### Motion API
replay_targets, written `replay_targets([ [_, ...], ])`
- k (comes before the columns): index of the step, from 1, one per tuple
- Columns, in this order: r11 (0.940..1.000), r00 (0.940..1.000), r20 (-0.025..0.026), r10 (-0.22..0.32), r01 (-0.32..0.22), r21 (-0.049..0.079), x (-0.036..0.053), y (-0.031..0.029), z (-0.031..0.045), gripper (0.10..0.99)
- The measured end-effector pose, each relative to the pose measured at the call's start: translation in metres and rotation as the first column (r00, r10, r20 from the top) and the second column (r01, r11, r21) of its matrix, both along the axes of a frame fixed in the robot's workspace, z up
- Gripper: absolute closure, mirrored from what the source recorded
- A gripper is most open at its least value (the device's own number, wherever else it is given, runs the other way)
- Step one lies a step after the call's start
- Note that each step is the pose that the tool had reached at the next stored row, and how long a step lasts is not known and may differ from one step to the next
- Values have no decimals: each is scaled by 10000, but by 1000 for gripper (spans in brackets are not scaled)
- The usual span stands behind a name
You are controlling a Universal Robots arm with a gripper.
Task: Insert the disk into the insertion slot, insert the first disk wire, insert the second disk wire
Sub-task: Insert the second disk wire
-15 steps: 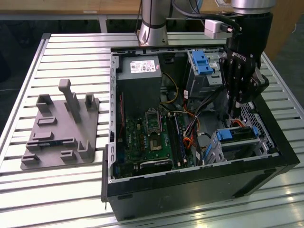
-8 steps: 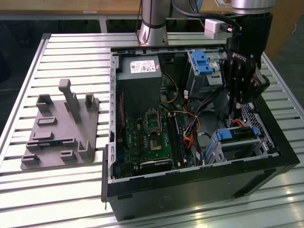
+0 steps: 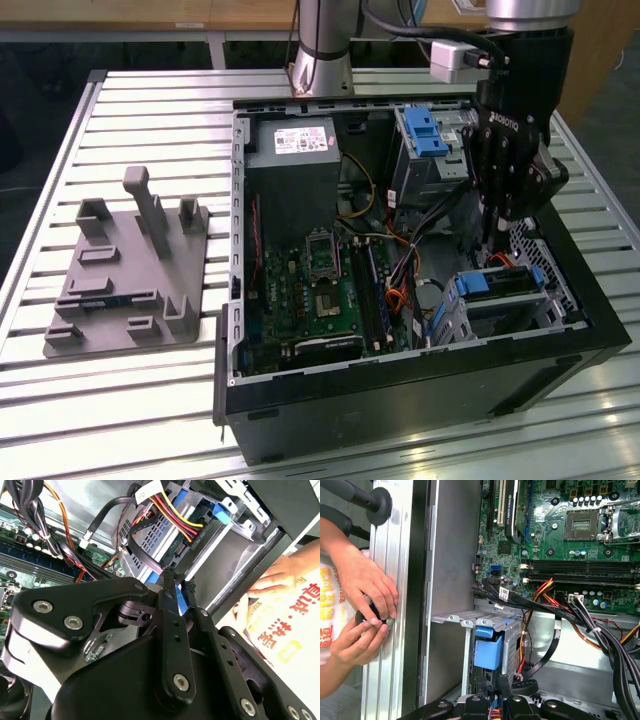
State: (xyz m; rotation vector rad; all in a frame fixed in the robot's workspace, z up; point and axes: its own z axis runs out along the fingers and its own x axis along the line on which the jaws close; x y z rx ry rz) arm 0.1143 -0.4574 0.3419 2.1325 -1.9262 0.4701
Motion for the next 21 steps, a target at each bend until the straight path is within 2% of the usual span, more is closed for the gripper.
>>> replay_targets([
  [10, 10000, 10000, 0, 0, 0, -24, 0, 0, -7, 878],
  [12, 10000, 10000, 1, 0, 0, -24, 0, 1, -7, 867],
  [13, 10000, 10000, 0, 0, 0, -25, 0, 1, -7, 804],
  [21, 10000, 10000, 1, 0, 0, -41, 0, 4, -12, 804],
])
